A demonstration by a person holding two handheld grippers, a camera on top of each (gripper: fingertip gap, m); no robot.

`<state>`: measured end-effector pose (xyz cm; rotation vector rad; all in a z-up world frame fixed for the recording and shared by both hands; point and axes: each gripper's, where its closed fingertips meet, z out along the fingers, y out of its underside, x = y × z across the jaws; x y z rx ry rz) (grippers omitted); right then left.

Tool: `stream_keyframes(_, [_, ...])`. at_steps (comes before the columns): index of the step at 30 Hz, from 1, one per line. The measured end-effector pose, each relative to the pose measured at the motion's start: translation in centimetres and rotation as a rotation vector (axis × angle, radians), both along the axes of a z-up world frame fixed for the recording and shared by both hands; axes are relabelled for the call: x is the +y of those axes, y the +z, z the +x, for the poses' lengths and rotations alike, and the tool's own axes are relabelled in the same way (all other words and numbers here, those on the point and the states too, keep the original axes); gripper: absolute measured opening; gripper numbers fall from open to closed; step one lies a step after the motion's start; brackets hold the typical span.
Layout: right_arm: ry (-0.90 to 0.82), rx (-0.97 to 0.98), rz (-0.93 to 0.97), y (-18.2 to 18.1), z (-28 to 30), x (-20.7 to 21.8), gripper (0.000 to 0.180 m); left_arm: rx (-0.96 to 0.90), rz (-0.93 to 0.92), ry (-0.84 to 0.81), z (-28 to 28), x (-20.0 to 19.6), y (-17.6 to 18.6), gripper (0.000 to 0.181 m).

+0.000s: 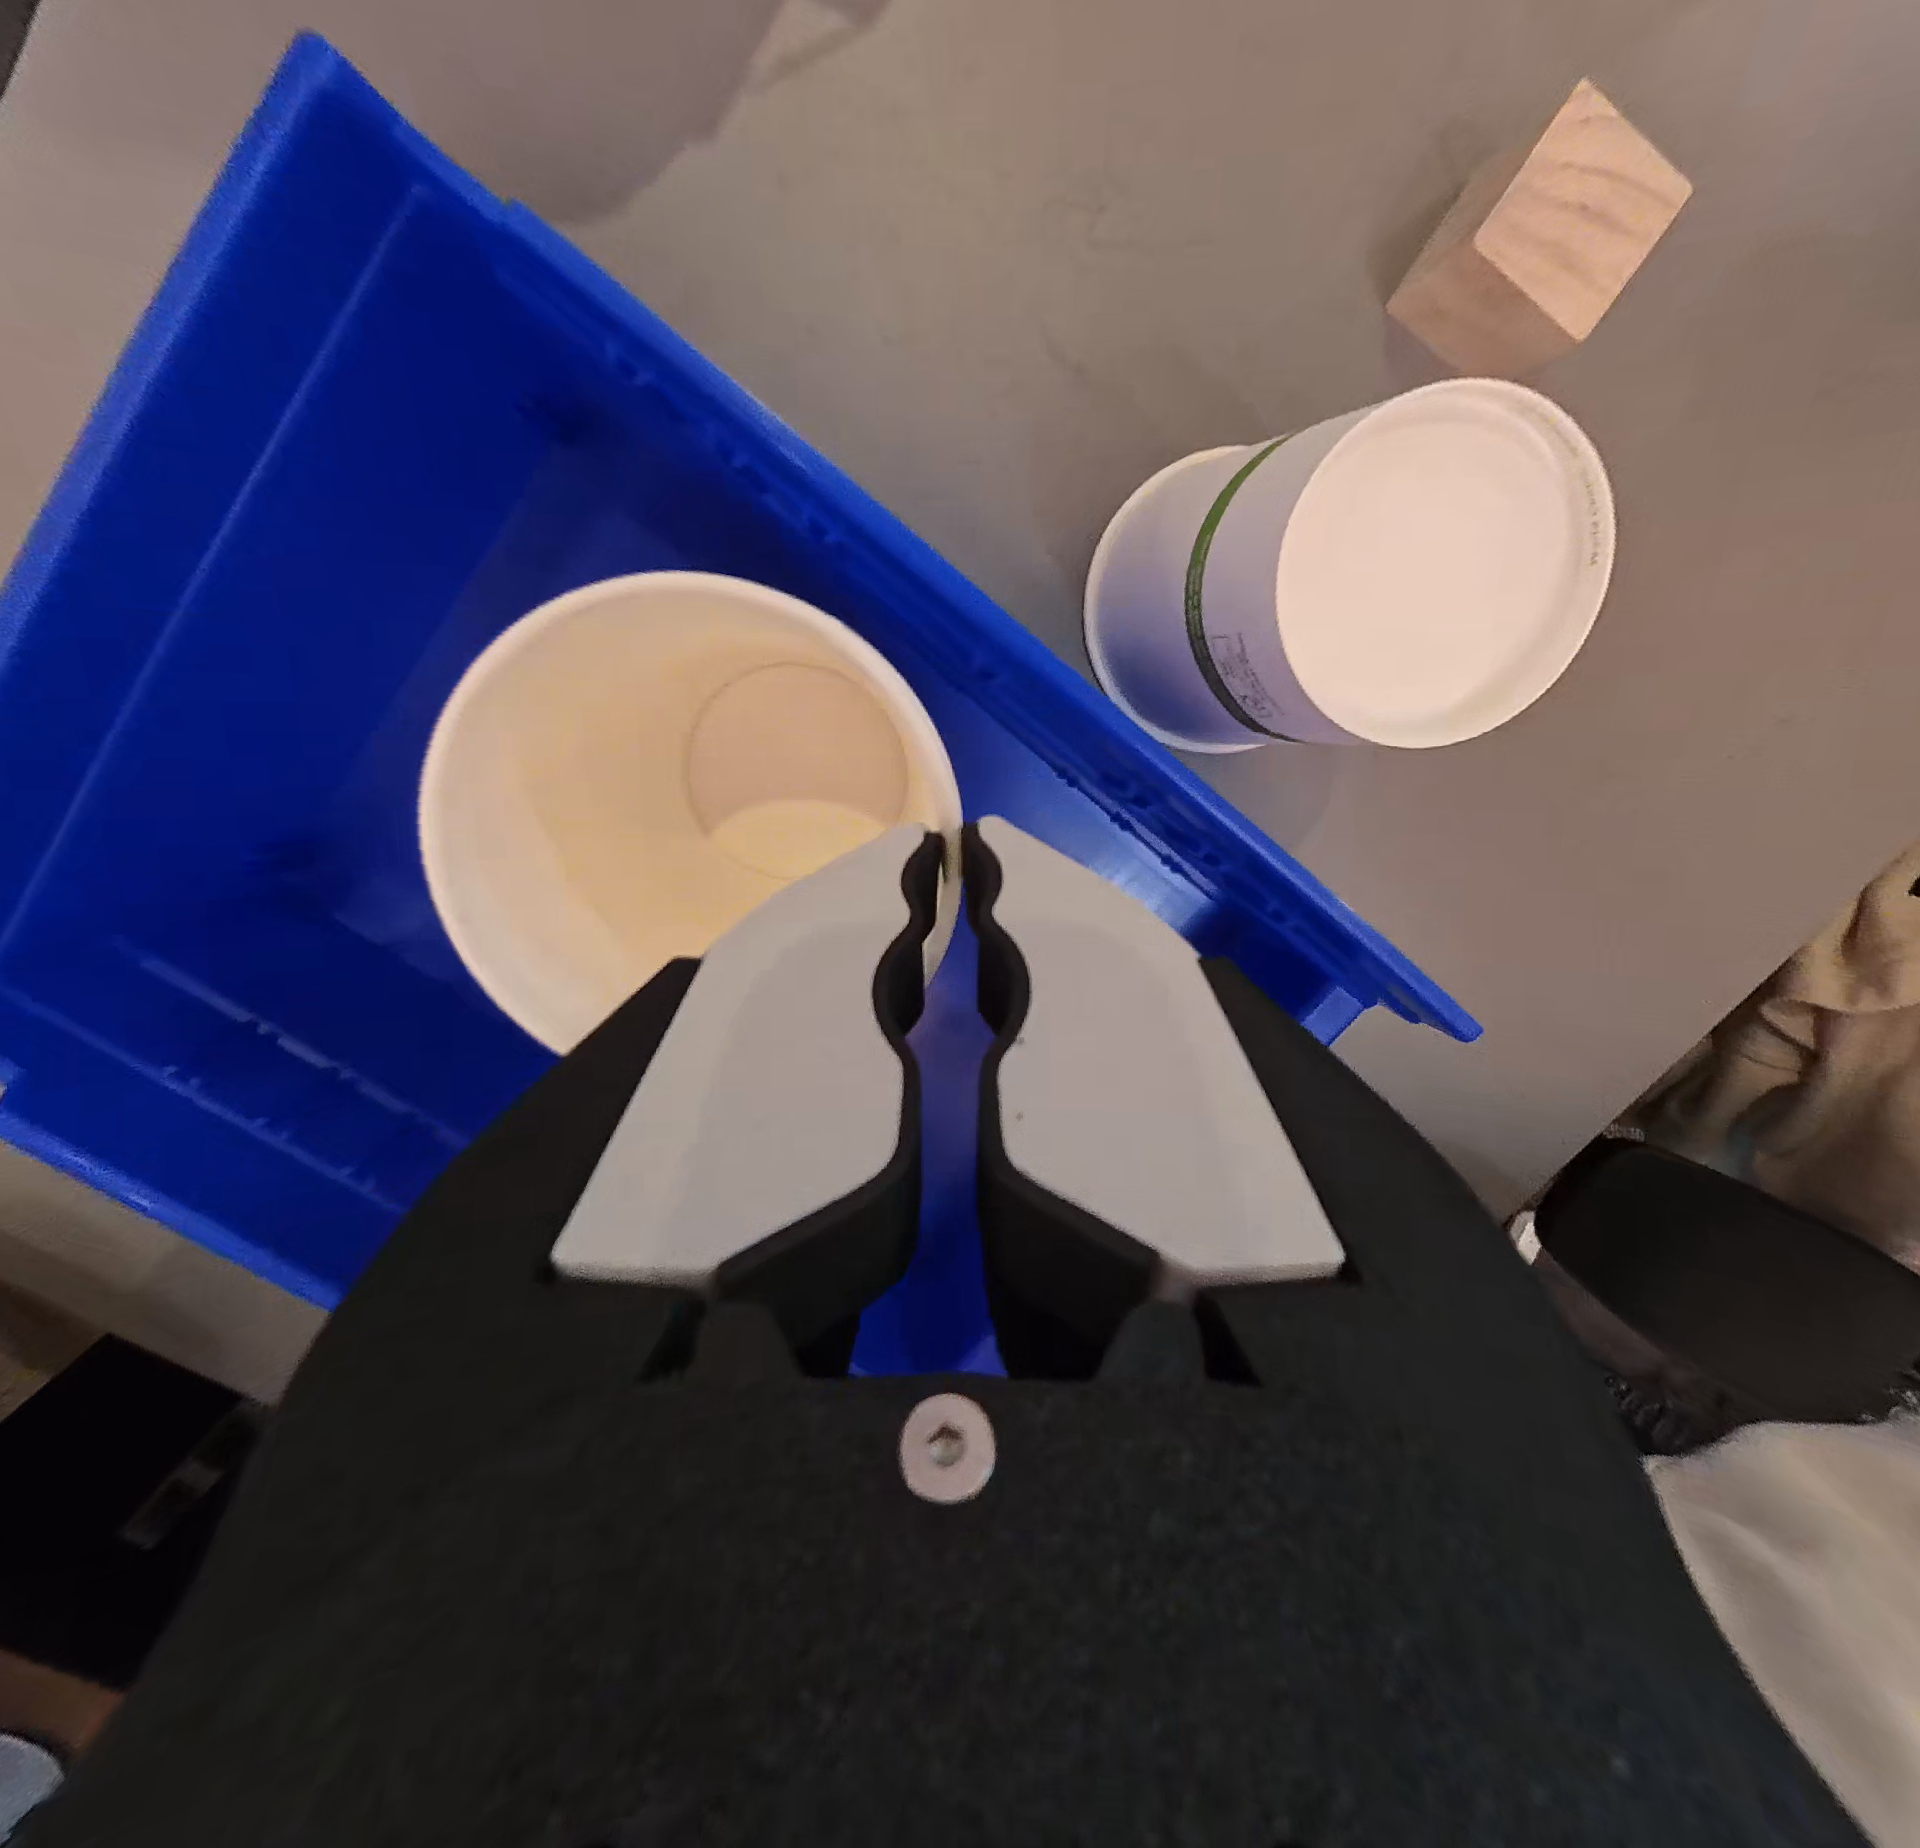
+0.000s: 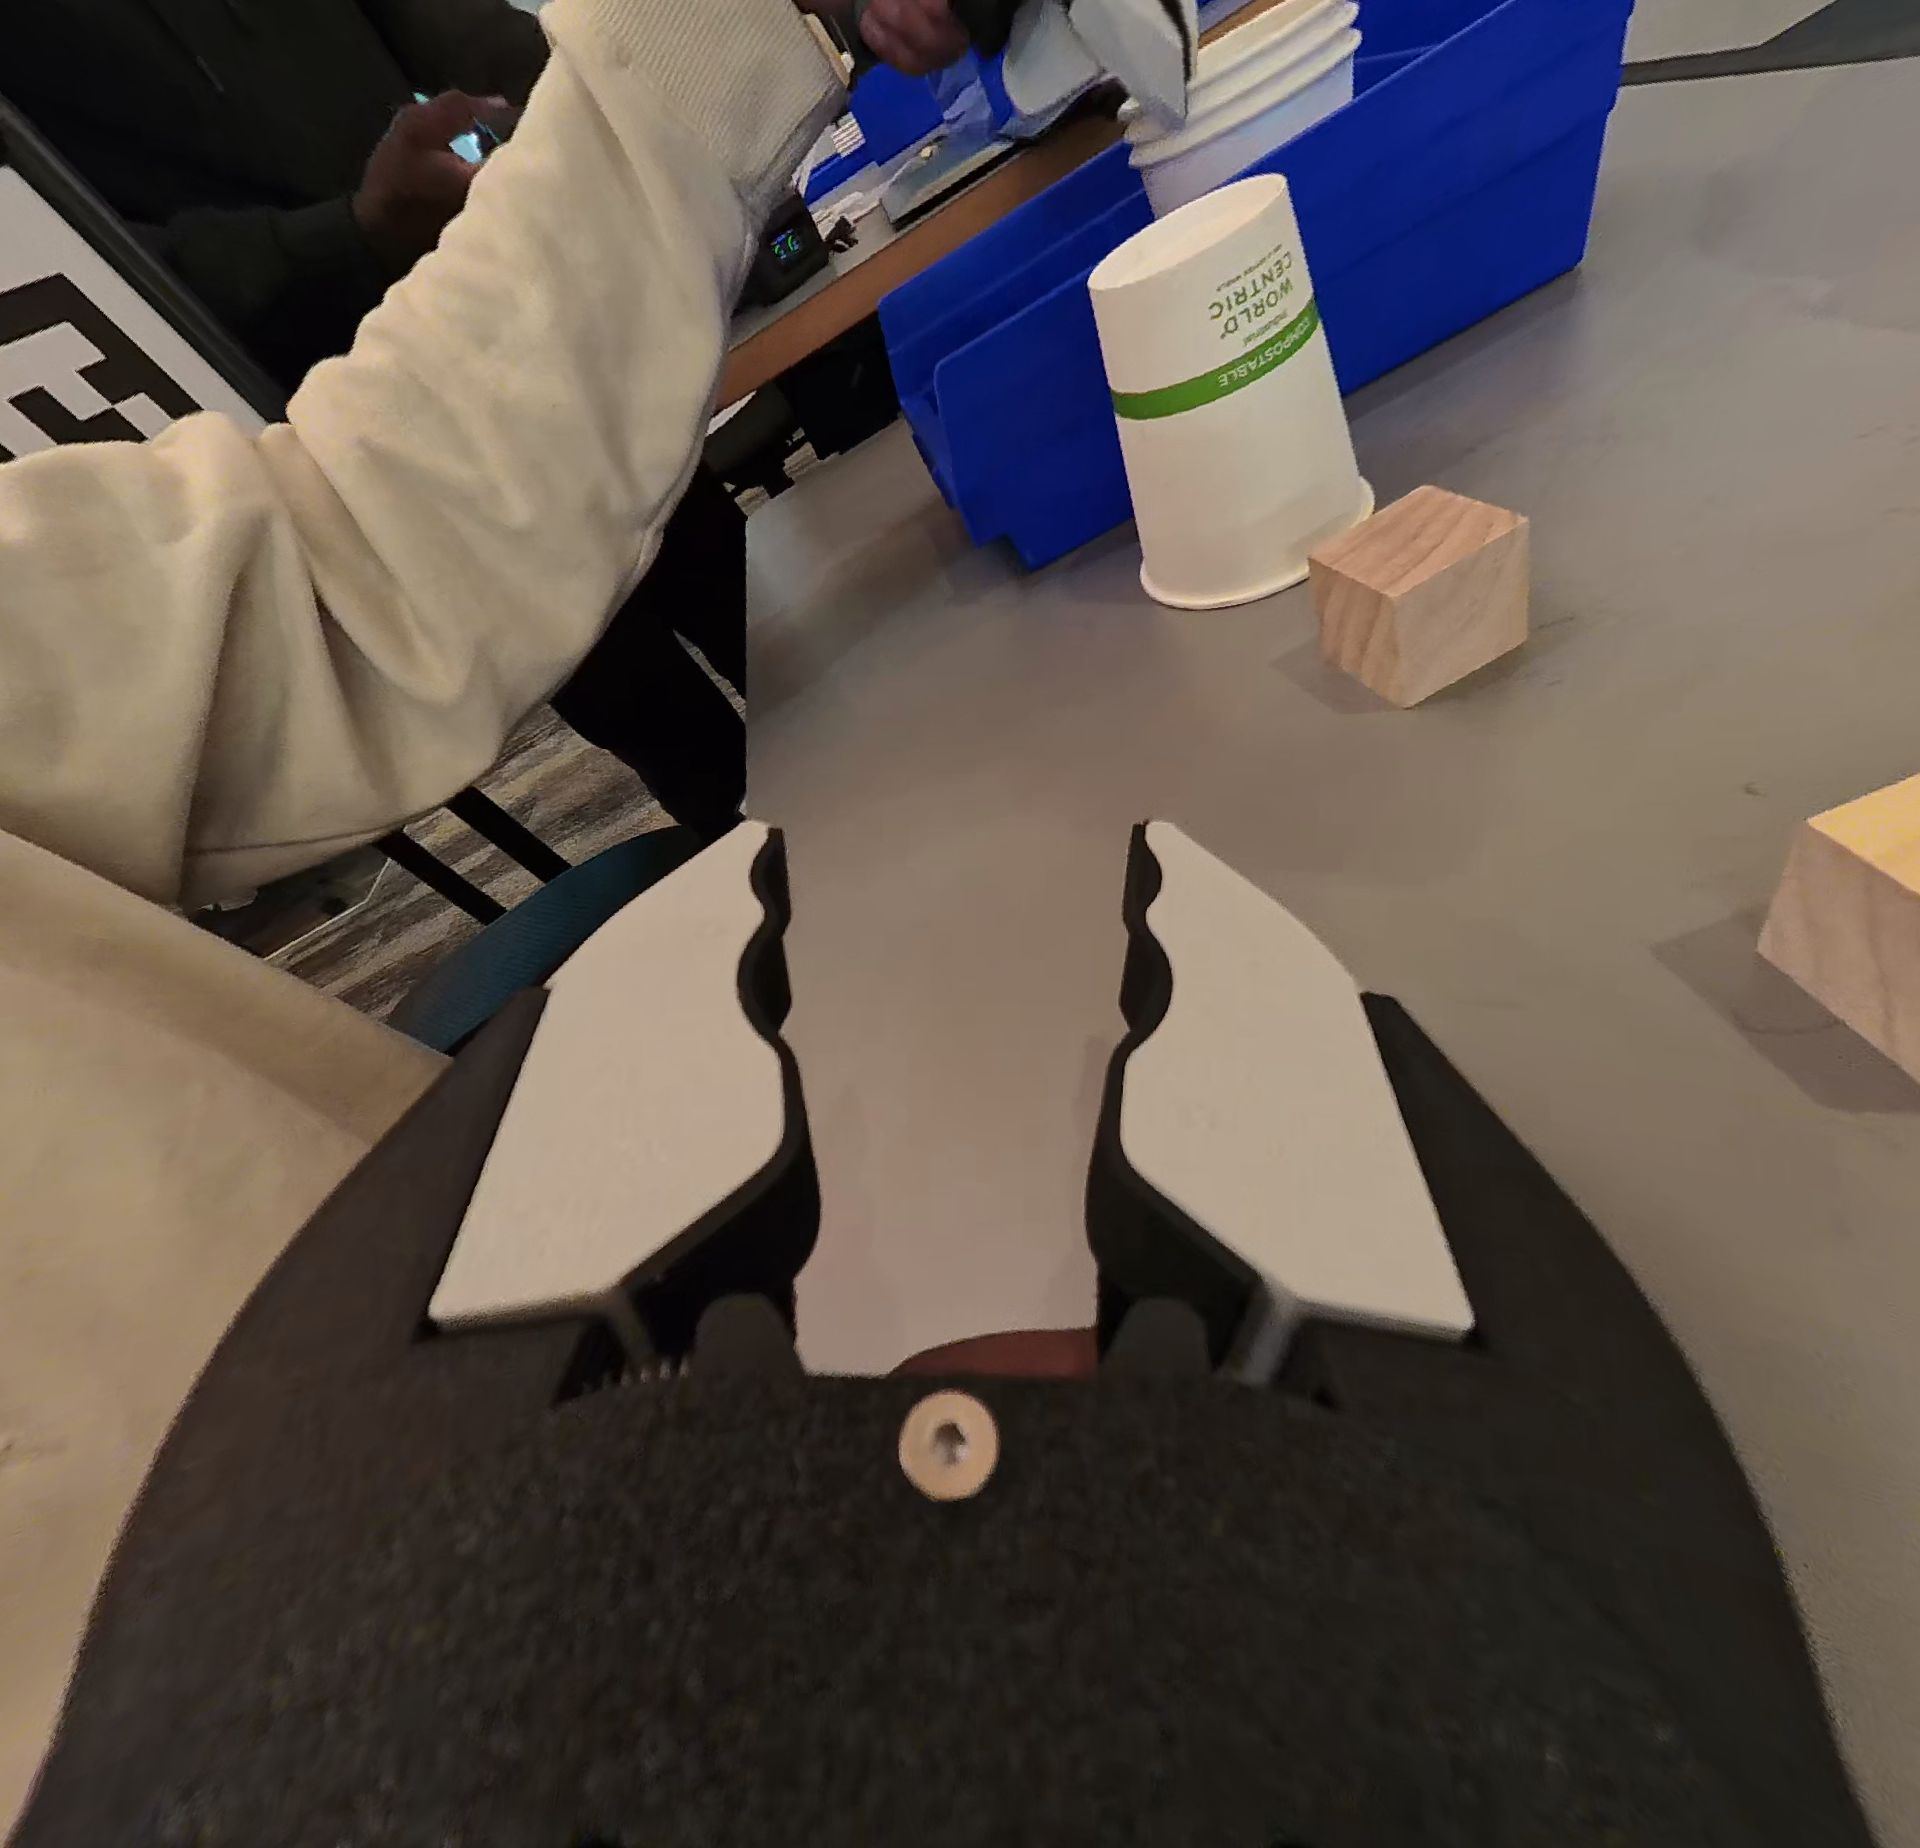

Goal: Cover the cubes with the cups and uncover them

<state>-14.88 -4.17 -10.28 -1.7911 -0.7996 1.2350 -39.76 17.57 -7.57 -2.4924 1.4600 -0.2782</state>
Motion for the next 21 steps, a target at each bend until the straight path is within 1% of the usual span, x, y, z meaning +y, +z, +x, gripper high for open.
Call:
stream_keyframes(1, [0.003, -0.002, 0.000, 0.0, 0.0, -0.1, 0.062, -0.015, -0.004, 0.005, 0.1, 0.1, 0.2, 0.004])
stream_keyframes(13, [0.008, -0.010, -0.008, -0.3, -0.1, -0.2, 0.061, -0.038, 0.052, -0.001, 0.0, 0.4, 4.4, 0.004])
stream_keyframes(21, [0.008, -0.007, -0.007, -0.1, 0.0, -0.2, 0.060, -0.015, 0.067, -0.005, -0.5, 0.2, 4.8, 0.004])
